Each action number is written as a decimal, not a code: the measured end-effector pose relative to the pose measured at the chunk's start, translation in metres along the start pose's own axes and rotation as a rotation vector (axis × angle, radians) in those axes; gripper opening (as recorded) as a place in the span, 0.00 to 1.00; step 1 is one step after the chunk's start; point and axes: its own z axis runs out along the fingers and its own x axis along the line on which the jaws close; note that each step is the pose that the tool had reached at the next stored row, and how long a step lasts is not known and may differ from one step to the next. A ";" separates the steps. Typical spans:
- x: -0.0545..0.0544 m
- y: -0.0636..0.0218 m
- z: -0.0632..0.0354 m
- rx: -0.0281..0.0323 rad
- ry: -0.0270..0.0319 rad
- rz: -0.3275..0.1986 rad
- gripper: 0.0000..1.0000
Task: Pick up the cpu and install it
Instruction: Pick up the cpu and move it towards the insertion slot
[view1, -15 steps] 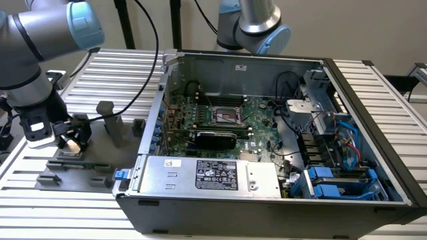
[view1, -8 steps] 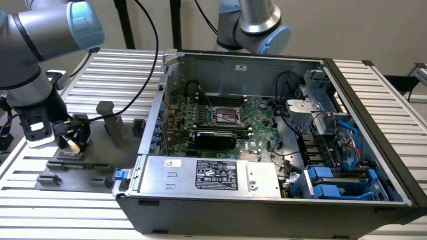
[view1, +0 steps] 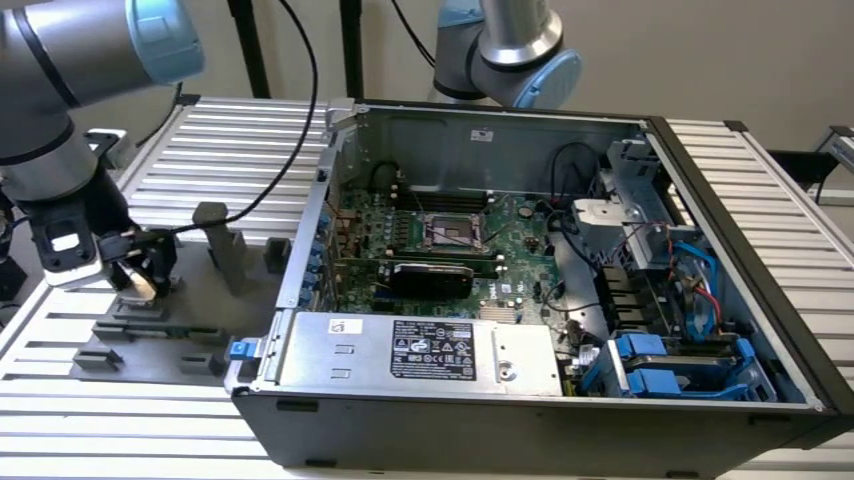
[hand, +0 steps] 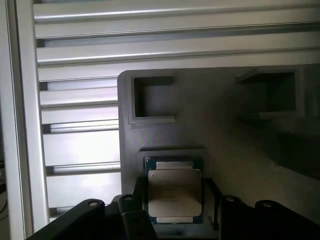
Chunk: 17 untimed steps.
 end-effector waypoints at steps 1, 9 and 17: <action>0.000 0.0003 -0.0047 -0.0001 -0.0001 0.000 0.55; -0.001 0.0026 -0.0407 -0.0001 -0.0001 0.000 0.55; -0.003 0.0061 -0.0771 0.0000 0.0000 0.000 0.55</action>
